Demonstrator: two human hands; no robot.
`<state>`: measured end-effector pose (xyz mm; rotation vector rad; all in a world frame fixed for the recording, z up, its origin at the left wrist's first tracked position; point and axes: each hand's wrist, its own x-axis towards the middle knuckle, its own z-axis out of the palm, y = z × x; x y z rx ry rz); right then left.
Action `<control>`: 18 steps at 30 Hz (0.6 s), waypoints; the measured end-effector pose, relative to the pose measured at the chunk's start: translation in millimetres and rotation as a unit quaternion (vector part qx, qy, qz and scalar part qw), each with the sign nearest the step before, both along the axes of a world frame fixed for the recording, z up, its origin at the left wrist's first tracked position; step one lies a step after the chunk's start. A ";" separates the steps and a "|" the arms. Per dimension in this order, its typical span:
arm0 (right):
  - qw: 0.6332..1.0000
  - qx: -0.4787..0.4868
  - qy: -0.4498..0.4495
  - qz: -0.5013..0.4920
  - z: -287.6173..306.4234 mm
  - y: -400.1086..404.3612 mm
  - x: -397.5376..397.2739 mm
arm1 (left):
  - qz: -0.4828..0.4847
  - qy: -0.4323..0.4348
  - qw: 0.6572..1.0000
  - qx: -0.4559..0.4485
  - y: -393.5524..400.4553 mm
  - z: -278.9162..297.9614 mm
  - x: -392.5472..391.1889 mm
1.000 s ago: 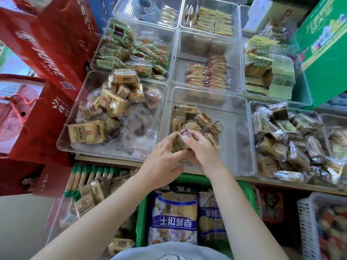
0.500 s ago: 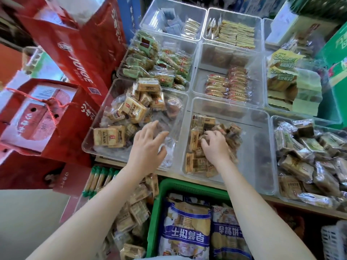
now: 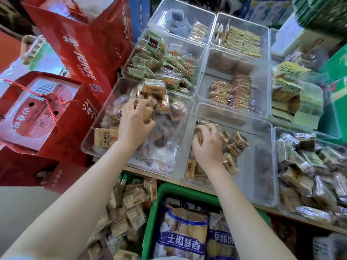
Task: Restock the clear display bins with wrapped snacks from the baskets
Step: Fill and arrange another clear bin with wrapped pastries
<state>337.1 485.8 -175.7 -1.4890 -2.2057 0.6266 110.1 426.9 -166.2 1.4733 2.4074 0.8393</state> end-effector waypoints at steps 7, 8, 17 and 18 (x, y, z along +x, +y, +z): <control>0.863 -0.387 0.325 0.017 50.5 -20.4 -0.7 | -0.099 -0.287 0.953 0.013 -35.5 33.2 78.1; 0.851 -0.411 0.326 0.029 48.3 -21.8 2.8 | -0.091 -0.293 0.952 0.000 -36.3 28.2 84.2; 0.940 -0.304 0.153 0.021 48.2 -6.9 25.8 | -0.046 -0.113 0.991 -0.045 -40.2 -2.2 62.2; 0.964 -0.225 0.139 -0.023 41.8 1.9 26.1 | -0.045 -0.095 0.993 -0.052 -41.1 -4.8 57.1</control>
